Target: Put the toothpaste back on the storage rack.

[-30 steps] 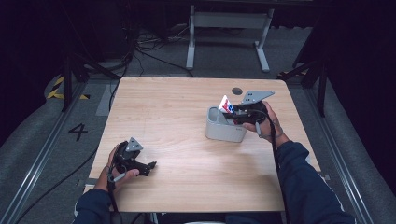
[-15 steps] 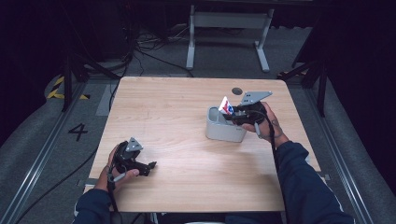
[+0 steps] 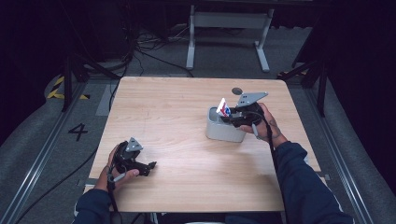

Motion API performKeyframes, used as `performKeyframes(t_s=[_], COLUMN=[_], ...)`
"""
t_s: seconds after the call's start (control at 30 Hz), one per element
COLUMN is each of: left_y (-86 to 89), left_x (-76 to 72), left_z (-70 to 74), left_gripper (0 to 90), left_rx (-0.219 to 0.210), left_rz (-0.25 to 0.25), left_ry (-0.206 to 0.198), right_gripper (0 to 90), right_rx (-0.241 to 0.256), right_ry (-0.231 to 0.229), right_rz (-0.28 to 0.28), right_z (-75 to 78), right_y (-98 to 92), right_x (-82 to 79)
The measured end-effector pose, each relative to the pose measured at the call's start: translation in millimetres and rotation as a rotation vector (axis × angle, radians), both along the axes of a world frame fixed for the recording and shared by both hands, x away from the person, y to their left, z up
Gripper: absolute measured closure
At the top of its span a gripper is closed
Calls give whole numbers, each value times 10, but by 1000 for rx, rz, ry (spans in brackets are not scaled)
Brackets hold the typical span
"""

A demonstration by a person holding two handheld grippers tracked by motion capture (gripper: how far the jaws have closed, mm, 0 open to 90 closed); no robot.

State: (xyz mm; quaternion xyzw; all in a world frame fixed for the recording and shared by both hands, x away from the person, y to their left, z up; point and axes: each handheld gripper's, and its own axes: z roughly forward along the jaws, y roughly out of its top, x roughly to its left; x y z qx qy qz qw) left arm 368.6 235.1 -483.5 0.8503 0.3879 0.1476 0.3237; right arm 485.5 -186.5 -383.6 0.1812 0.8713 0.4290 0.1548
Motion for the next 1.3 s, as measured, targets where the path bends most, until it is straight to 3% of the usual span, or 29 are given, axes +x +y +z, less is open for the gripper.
performKeyframes(t_s=[0.9,1.3], left_y=[0,0], left_x=[1,1], left_z=[1,1], left_gripper=[5,5], left_rx=[2,2], left_rz=[0,0], left_ry=[-1,-1], right_gripper=[339,318], right_rx=[-38,-80], right_ry=[-28,-63], right_rz=[-67,-79], right_z=[104,198], right_y=[-79,-112], right_x=[-83,-194])
